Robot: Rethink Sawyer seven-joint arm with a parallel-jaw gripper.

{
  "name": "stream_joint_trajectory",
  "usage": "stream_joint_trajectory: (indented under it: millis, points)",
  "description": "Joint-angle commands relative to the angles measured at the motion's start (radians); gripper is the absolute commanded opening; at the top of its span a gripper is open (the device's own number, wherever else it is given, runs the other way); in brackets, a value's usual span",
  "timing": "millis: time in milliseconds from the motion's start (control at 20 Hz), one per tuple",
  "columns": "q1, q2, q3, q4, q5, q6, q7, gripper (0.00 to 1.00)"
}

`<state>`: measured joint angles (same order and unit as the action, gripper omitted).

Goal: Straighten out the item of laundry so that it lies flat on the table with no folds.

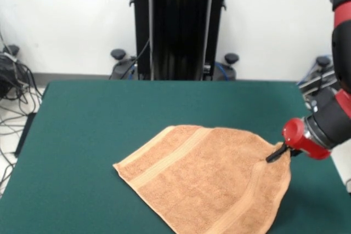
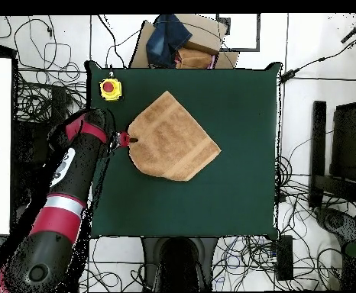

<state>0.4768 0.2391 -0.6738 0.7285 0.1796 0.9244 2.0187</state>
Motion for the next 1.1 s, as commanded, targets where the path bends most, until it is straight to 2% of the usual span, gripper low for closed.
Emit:
stream_joint_trajectory:
  millis: [50, 200, 300, 650, 1100]
  points:
    - [-0.011, 0.049, 0.089, 0.013, 0.038, -0.064, 0.284, 0.00]
    - [0.016, -0.017, 0.113, 0.078, 0.048, -0.043, 0.271, 0.00]
    - [0.037, -0.039, 0.125, 0.070, 0.076, 0.007, 0.289, 0.00]
    - [0.036, 0.052, 0.074, -0.119, 0.152, 0.101, 0.376, 0.00]
    - [0.031, 0.094, 0.024, -0.205, 0.197, 0.139, 0.419, 0.00]
